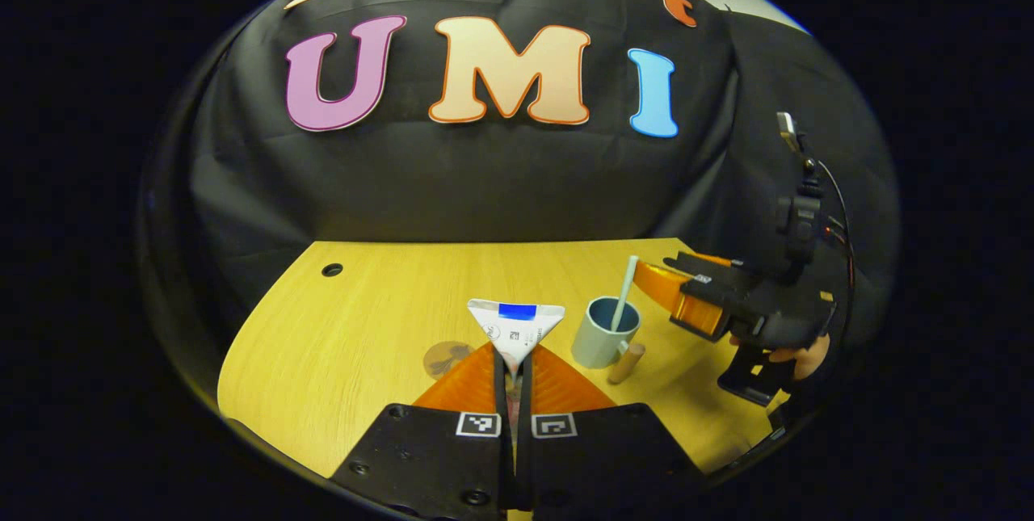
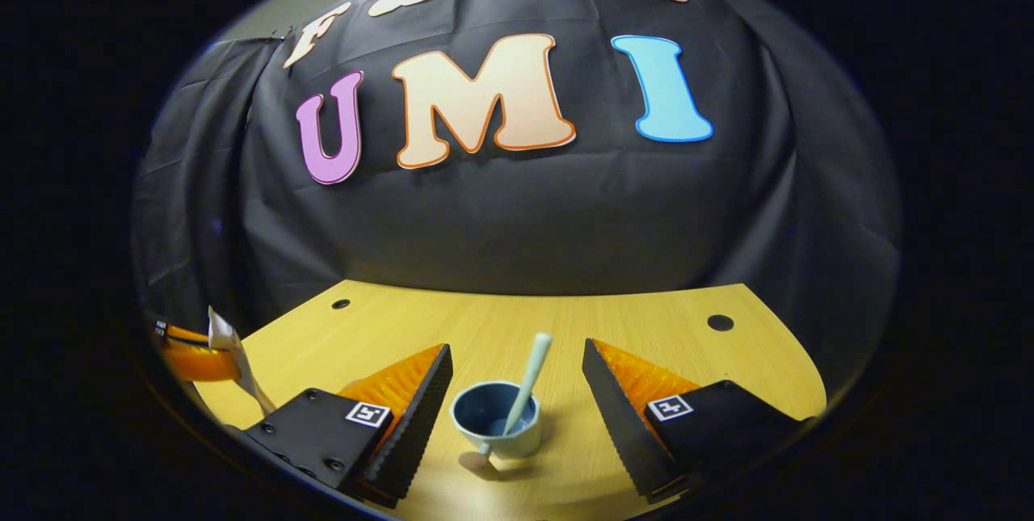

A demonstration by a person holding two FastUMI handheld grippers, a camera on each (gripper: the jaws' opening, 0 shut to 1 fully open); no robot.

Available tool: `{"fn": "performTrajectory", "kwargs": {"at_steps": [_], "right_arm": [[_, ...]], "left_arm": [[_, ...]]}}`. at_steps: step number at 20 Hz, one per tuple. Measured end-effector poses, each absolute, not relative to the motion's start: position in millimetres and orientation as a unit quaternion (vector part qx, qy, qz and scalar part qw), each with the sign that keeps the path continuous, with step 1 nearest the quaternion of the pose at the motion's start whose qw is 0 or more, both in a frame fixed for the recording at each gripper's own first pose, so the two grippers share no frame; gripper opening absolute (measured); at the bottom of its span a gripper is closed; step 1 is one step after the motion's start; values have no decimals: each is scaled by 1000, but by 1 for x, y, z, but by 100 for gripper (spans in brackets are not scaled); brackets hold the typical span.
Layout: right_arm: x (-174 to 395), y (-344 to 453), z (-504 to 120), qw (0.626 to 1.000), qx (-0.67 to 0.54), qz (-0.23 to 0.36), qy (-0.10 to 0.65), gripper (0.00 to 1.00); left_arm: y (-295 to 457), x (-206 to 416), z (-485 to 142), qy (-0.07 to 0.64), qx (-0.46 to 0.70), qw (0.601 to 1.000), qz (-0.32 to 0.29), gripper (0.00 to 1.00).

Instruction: Put the toothbrush and toothpaste on the desktop into the cup, then pick up the cup and place it on the coaster on the desktop.

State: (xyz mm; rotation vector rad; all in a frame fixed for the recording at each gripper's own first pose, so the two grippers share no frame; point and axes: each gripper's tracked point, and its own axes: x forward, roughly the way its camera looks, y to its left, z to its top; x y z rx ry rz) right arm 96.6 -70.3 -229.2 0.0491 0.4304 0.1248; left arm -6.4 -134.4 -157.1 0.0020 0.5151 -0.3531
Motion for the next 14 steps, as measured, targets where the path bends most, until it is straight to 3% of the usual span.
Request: {"fn": "performTrajectory", "kwargs": {"at_steps": [14], "right_arm": [[34,-123,-237,967,26,26,253,99]], "left_arm": [[-240,69,-121,190,-39,944,-266,0]]}}
